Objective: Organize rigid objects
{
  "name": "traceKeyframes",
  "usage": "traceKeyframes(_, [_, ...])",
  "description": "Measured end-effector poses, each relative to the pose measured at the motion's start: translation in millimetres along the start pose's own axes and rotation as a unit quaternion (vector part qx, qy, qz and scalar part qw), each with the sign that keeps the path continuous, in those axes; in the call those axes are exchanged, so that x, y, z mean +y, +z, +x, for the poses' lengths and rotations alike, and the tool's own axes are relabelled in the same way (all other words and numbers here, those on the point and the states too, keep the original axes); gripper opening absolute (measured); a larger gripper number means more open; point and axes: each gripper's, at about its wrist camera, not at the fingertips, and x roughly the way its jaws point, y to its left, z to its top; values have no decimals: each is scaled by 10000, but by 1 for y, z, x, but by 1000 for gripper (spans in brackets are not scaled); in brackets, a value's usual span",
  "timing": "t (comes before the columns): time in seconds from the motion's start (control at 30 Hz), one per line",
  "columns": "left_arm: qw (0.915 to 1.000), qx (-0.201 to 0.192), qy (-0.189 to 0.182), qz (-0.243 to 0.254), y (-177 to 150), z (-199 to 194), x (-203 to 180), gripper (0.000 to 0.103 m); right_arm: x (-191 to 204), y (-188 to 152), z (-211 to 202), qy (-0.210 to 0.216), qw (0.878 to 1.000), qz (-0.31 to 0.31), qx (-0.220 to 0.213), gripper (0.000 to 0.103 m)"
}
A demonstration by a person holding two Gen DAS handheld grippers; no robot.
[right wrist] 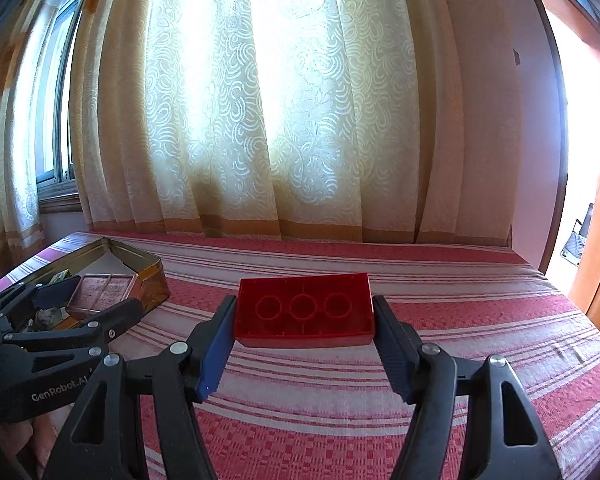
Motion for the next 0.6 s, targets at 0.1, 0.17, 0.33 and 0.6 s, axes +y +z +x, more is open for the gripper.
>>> traceKeyframes(0.1, [10000,-32,3,-20,-1,-4,3,81,2,-1,-3,7,10000,3,-15,67])
traceKeyframes(0.17, [10000,-53,-1,-31,-2,-7,4,81,4,-2,-5,-7,10000,-20,-27,67])
traceKeyframes(0.33, [9999,-100,20,-62,-4,-12,9,81,8,-3,-11,-30,10000,-67,-64,67])
traceKeyframes(0.6, [9998,-200,38,12,-6,-19,9,81,14,-5,-20,14,9998,-45,-169,67])
